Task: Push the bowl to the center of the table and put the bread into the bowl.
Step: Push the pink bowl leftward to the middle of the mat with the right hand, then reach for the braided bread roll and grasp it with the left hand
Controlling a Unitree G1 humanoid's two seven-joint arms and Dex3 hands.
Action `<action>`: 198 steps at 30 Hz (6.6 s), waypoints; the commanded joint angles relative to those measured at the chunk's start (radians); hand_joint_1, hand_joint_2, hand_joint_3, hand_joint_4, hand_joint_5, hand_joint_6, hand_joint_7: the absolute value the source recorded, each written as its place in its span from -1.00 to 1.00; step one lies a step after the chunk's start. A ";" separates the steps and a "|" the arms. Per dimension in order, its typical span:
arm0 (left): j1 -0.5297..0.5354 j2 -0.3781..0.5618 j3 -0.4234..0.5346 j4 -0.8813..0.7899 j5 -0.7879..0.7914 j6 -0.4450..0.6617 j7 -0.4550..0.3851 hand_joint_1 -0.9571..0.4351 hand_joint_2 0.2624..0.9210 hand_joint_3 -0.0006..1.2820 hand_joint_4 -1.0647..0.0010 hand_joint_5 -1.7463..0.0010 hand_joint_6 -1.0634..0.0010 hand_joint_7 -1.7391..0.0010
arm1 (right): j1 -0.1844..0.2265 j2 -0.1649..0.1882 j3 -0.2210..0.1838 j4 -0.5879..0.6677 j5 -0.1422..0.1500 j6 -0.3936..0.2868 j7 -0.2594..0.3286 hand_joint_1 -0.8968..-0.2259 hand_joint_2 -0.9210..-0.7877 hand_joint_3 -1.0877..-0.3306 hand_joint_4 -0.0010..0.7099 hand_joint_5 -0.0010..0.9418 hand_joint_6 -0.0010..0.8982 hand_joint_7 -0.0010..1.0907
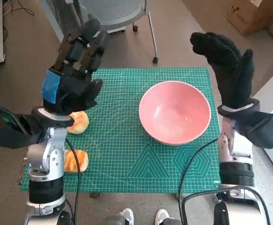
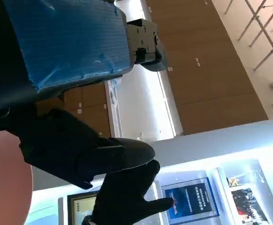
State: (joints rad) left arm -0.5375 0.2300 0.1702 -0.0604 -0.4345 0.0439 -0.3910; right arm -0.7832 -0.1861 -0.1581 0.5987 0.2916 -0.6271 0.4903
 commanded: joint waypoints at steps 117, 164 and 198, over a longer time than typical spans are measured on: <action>0.191 0.019 0.073 -0.110 0.015 -0.050 0.038 -0.37 0.97 -0.83 0.84 0.99 1.00 0.37 | -0.163 0.236 -0.182 0.727 -0.137 0.276 -0.293 -0.02 -1.00 -0.19 -0.47 -0.99 -0.13 -0.92; 0.354 0.483 0.247 -0.229 0.389 -0.323 -0.117 -0.51 0.60 -0.98 0.82 0.98 1.00 0.37 | -0.162 0.040 -0.097 0.334 -0.047 -0.141 0.043 -0.18 -1.00 0.29 -0.33 -0.98 -0.11 -0.93; 0.717 0.615 0.135 -0.348 0.670 -0.176 -0.273 -0.04 0.10 -1.00 0.43 0.99 0.21 0.89 | -0.190 0.066 -0.077 0.359 -0.027 -0.085 0.006 -0.19 -1.00 0.38 -0.29 -0.99 -0.04 -0.94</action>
State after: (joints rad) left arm 0.1720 0.8548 0.3404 -0.4357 0.2038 -0.1227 -0.6831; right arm -0.9710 -0.1289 -0.2373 0.9470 0.2615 -0.7312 0.4941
